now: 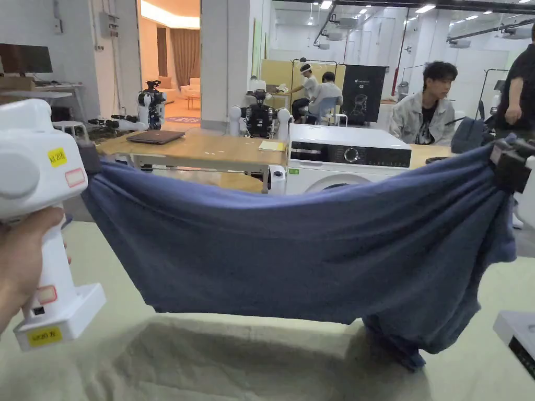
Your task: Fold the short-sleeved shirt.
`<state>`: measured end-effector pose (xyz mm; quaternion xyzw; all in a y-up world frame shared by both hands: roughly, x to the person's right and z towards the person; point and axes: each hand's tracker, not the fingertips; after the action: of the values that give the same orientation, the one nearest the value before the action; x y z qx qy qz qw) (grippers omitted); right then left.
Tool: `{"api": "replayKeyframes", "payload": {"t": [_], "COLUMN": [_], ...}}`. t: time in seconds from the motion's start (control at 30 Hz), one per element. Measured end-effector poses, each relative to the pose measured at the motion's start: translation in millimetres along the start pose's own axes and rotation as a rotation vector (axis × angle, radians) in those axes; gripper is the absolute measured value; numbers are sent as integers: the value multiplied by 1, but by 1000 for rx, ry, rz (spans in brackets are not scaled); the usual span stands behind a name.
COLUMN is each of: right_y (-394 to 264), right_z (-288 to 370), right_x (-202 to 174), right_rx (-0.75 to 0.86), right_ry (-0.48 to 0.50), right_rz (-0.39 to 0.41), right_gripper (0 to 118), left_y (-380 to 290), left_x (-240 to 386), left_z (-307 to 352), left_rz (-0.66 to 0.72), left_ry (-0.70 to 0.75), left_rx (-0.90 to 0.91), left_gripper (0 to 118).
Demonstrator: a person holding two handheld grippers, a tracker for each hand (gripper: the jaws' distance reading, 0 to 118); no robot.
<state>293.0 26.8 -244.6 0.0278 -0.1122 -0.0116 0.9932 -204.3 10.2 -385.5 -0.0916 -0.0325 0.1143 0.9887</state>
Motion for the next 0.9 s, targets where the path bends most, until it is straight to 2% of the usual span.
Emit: {"api": "replayKeyframes", "payload": {"t": [0.03,0.17,0.23,0.37,0.5,0.57,0.6,0.67,0.8,0.9], "right_y": [-9,-49,-70,-116,-165,-189,-198,-220,-260,-283], "right_z": [17,90,125,192,252,277,287,311,335,343], "right_x": [0,-4,-2,3,7,8,8,12,15,19], "right_rx": [-39,-132,-169,-307,-468,-534,-558,-634,-789,-862], "right_ry": [6,23,19,36,43,35,27,27,6,-9], "right_rz": [21,-19,-3,-45,-49,-16,-8,-59,12,8], "right_gripper": [0,0,0,0,0,0,0,0,0,0], "left_y": [-12,-55,-79,-132,-187,-215,-226,-254,-293,-314], "left_x": [-6,-32,-43,-68,-93,-109,-115,-128,-143,-151], "left_z": [14,75,106,161,209,227,233,246,255,250], "left_rz": [-20,-44,-79,-125,-165,-157,-162,-178,-201,-255], "left_ry": [8,16,21,22,31,41,45,47,62,75], "left_rx": [-34,-92,-150,-265,-394,-454,-487,-569,-702,-782], "left_gripper": [0,0,0,0,0,0,0,0,0,0]}}
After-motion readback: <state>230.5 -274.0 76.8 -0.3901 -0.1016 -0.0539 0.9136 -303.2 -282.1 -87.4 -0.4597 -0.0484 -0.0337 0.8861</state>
